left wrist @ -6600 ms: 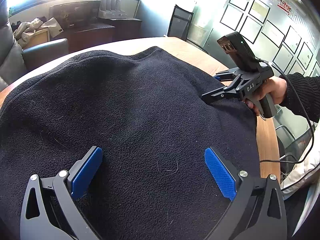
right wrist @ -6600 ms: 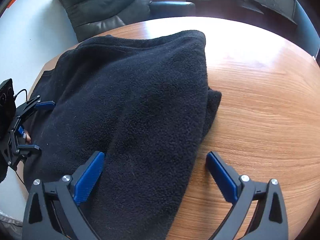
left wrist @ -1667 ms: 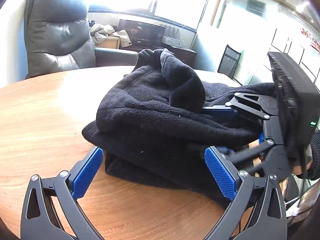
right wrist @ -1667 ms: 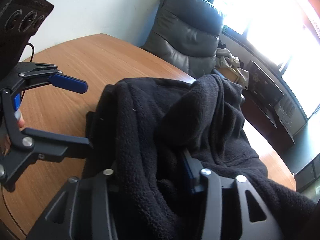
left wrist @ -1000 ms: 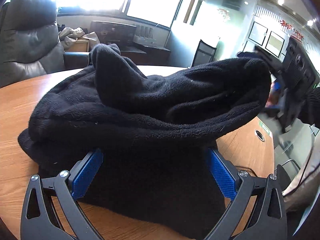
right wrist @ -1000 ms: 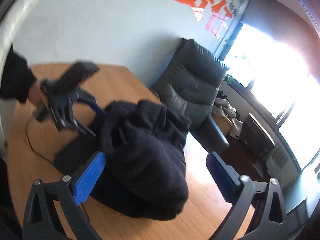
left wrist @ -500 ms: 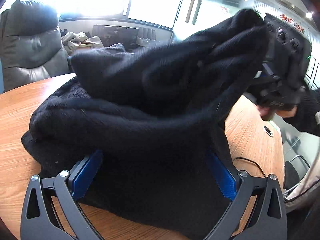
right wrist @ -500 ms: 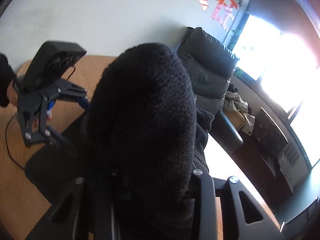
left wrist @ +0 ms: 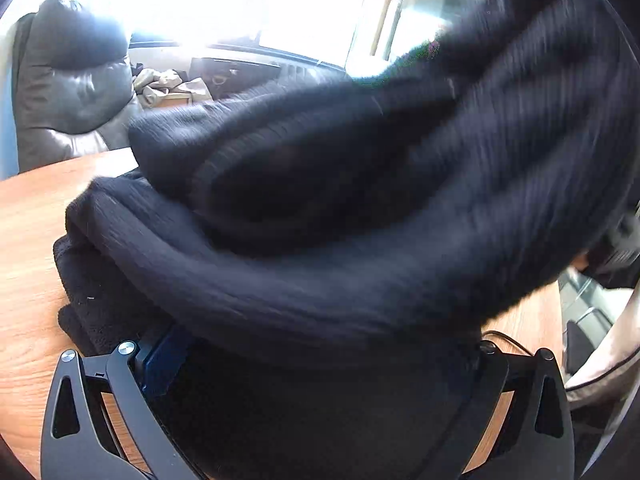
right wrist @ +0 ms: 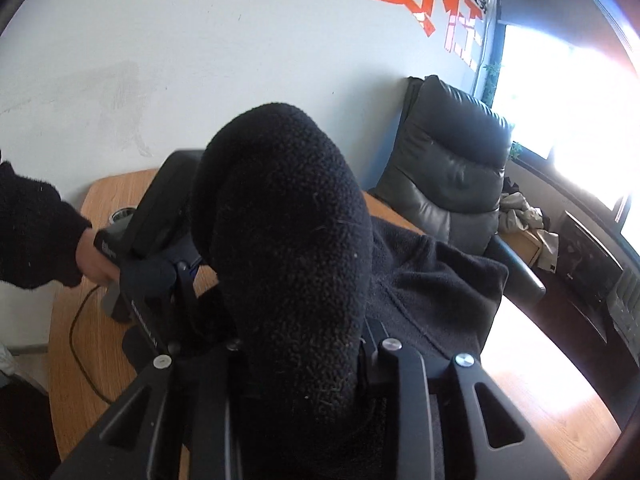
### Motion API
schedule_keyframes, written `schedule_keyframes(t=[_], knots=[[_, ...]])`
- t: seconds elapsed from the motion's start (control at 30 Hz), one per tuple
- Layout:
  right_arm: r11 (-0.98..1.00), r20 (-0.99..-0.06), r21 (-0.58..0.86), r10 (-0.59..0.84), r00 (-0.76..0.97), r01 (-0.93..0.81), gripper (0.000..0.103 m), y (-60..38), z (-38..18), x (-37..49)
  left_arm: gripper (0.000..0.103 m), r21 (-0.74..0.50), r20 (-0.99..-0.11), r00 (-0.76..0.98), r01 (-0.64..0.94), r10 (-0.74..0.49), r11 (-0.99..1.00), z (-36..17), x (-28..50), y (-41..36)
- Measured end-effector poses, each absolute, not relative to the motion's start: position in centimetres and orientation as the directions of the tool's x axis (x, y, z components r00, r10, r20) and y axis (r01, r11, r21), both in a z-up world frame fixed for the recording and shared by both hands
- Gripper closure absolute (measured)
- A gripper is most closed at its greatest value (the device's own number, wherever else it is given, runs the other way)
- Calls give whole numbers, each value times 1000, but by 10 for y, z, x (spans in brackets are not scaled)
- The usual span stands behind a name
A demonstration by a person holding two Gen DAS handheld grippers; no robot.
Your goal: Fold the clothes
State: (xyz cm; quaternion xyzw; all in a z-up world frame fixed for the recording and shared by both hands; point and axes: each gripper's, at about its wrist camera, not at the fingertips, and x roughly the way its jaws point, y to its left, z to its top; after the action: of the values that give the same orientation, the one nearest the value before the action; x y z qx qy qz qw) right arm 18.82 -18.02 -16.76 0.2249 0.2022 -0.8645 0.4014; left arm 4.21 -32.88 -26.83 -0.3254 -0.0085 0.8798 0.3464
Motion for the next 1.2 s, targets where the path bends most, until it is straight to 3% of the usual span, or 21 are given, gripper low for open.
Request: schedule_keyframes(t=[0.17,0.33,0.63,0.7,0.8,0.87,0.97,1.07,1.13,1.2], knots=[[-581,-550,-117,-637,-540,805,72,-199,-152,182,0,-264,-549,-530,-624,647,-735,-268,38,-322],[-569,-644,-46,-612,-460,821,73,-212,-175,169,0,-201,-599,-501,-661,625,-723,-272,42,-318],[-506,-631,-53,-651,-422,861,71,-227,-179,157,0,-210,-574,-558,-607,599,-767,-239,91,-371],[-475,-668,-83,-626,-402,876,66,-237,-192,168,0,-219,-556,-593,-571,582,-791,-228,96,-385],[-437,-699,-161,-582,-415,885,45,-251,-204,185,0,-206,-548,-623,-546,558,-812,-208,100,-392],[-429,-701,-200,-565,-435,881,19,-253,-201,192,0,-195,-527,-615,-584,586,-788,-188,98,-391],[-428,-690,-205,-575,-440,880,17,-244,-188,205,0,-171,-501,-598,-640,626,-749,-161,91,-396],[-443,-605,-122,-676,-421,888,12,-204,-155,225,0,-140,-430,-616,-677,660,-723,-121,105,-399],[-494,-552,-114,-689,-468,862,4,-175,-139,231,0,-184,-357,-622,-684,697,-706,-101,96,-386],[-553,-547,-100,-664,-510,827,3,-150,-134,224,0,-254,-303,-614,-685,729,-683,-90,84,-365]])
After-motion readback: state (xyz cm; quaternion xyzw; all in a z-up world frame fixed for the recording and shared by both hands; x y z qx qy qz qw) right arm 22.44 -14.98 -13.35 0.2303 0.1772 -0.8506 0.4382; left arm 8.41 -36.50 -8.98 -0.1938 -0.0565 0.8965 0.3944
